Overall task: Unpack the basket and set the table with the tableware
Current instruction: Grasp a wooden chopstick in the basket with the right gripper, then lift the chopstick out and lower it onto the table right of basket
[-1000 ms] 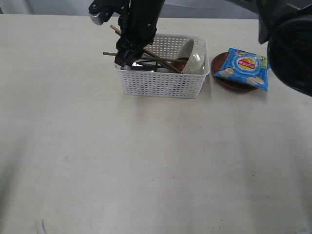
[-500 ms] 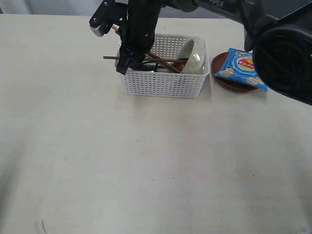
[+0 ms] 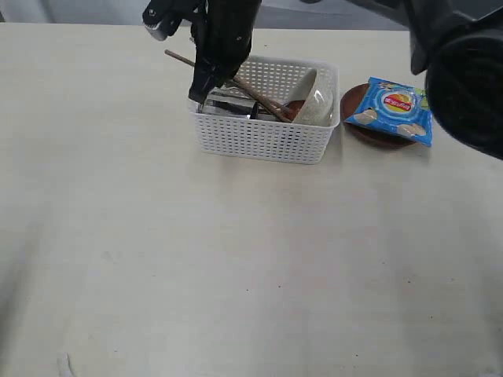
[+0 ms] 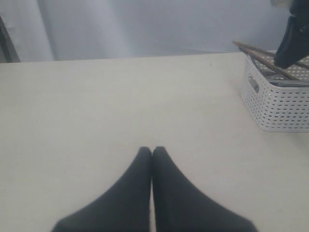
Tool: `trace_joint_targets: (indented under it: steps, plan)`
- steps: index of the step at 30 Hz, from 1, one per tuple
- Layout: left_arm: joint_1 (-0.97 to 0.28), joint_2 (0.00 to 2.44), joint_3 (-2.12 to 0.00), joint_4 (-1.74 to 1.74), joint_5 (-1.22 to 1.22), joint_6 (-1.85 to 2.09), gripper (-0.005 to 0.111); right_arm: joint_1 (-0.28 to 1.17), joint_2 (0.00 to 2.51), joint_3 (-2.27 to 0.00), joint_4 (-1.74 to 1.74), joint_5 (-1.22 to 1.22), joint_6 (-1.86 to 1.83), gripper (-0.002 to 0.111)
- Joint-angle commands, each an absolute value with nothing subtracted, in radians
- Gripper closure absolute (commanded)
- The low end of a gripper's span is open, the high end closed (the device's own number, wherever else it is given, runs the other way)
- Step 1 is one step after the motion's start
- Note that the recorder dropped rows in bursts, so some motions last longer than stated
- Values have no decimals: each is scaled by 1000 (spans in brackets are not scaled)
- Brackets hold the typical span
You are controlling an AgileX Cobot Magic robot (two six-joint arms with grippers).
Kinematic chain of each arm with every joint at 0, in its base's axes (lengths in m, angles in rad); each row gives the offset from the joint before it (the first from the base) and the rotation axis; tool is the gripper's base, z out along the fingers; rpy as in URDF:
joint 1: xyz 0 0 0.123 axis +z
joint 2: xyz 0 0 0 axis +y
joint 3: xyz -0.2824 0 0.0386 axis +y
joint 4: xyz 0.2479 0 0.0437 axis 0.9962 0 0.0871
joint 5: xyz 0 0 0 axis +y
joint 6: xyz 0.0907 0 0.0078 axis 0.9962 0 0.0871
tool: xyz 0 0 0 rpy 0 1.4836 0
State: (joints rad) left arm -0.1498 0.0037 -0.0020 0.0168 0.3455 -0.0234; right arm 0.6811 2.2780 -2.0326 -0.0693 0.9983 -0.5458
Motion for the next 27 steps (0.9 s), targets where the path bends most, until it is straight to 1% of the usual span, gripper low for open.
trace_joint_targets:
  steps: [1, 5, 13, 22, 27]
  plan:
    - [-157, 0, 0, 14, 342, -23, 107, 677, 2212, -2035, -80, 1002, -538, 109]
    - [-157, 0, 0, 14, 342, -23, 107, 677, 2160, -2035, -80, 1036, -538, 109]
    - [-157, 0, 0, 14, 342, -23, 107, 677, 2055, -2028, -126, 1218, -487, 109]
    - [-157, 0, 0, 14, 342, -23, 107, 677, 1874, -1891, -141, 1187, -468, 109]
    - [-157, 0, 0, 14, 342, -23, 107, 677, 1791, -1880, -178, 1185, -452, 109]
